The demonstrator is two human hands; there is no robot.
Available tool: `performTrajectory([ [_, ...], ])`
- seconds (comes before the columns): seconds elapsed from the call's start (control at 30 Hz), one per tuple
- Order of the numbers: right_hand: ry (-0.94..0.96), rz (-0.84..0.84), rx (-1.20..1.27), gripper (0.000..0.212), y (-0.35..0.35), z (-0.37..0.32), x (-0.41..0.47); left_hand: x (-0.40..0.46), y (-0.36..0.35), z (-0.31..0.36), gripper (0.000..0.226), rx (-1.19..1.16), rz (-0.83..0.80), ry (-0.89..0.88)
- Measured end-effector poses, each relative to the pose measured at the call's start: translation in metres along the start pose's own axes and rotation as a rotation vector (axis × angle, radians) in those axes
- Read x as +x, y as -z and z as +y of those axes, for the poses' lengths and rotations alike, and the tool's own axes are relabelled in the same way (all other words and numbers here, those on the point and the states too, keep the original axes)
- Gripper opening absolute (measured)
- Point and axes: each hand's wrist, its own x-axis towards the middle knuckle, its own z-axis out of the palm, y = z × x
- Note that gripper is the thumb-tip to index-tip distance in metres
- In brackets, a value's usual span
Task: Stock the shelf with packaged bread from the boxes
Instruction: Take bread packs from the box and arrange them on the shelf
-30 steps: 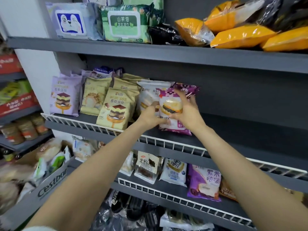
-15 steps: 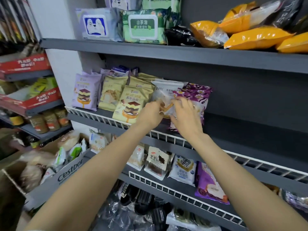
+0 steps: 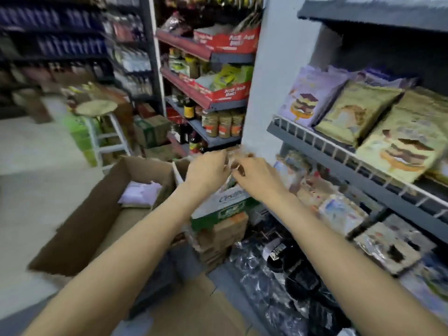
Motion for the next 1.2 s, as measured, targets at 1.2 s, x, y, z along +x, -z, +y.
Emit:
performTrajectory([
  [1.2,-0.246,-0.534,0.227,0.048,-0.471,-0.116,0.403,0.135,-0.329,-0.536,0.077,0.297,-0.571,0.299],
])
